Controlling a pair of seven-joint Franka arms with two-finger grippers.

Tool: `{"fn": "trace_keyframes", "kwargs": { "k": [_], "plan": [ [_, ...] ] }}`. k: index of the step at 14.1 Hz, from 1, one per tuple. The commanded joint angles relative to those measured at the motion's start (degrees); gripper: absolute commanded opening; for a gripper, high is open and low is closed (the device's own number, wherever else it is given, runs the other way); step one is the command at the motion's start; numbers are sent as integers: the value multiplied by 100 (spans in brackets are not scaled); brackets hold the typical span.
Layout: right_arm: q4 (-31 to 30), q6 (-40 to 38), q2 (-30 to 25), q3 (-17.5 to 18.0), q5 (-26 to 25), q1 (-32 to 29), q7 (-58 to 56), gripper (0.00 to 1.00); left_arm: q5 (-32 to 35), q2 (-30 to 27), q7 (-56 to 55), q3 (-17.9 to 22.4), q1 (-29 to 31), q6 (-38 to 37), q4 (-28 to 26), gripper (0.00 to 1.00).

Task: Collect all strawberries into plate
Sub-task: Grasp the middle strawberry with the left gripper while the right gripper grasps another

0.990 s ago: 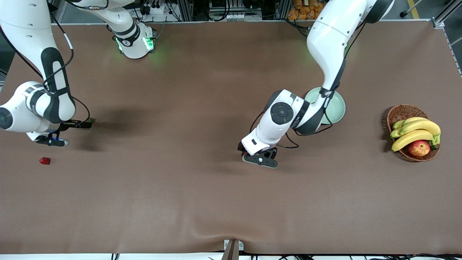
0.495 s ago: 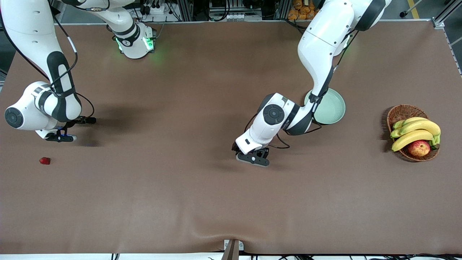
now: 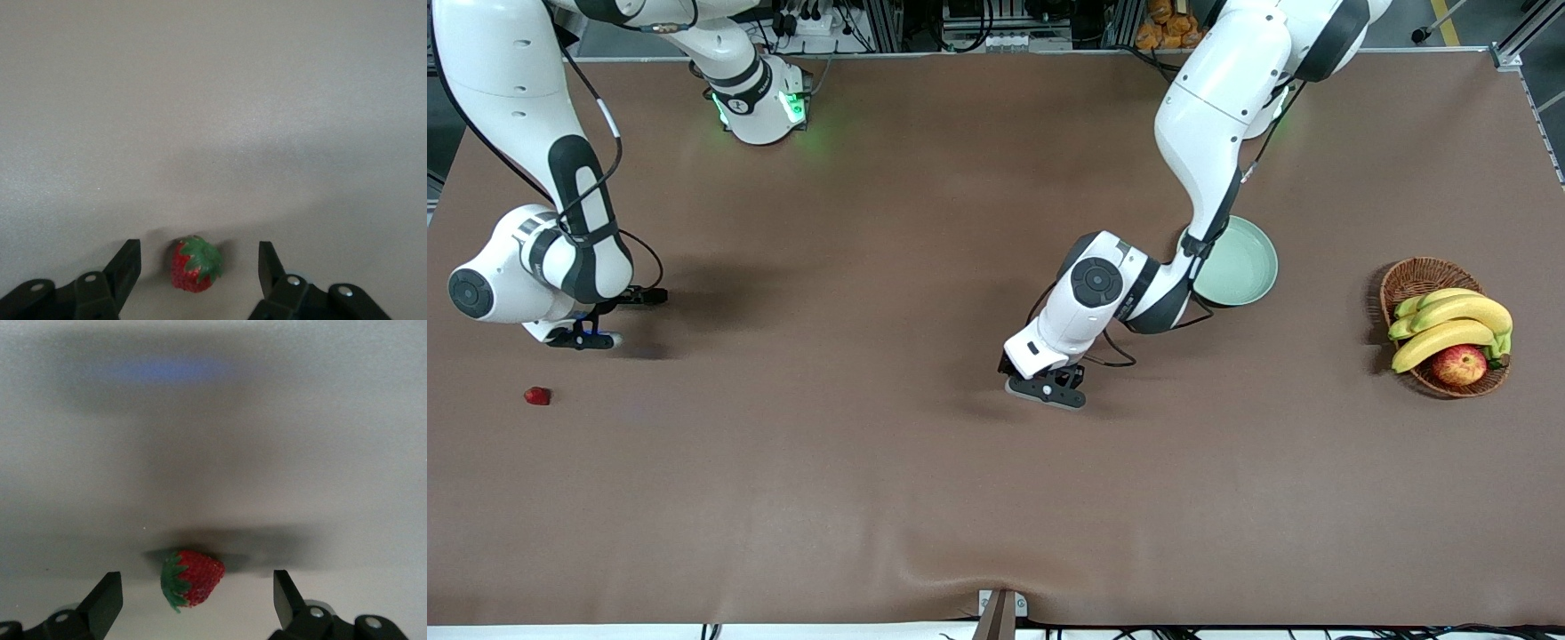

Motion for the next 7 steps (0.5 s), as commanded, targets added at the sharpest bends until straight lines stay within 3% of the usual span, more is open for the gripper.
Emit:
{"fn": "trace_keyframes", "kwargs": {
  "k": [1,2,3,4,6,7],
  "plan": [
    [-41,52,-48,93,69,-135,-120,100,-37,95,55,40,-44,48,149,70],
    [-41,43,-57,93,69,-135,-120,96,-37,95,55,40,-44,48,149,61],
    [-41,52,-57,93,69,-144,-120,76,-28,95,55,31,-44,48,149,52],
    [-41,43,-48,93,69,-144,-120,51,-28,95,55,40,-44,48,149,50],
    [-41,8,-48,93,69,-144,-120,15,-28,130,64,49,-44,48,149,51],
    [-41,-9,-48,93,69,-144,-120,3,-28,130,64,49,-44,48,149,51]
  ]
}}
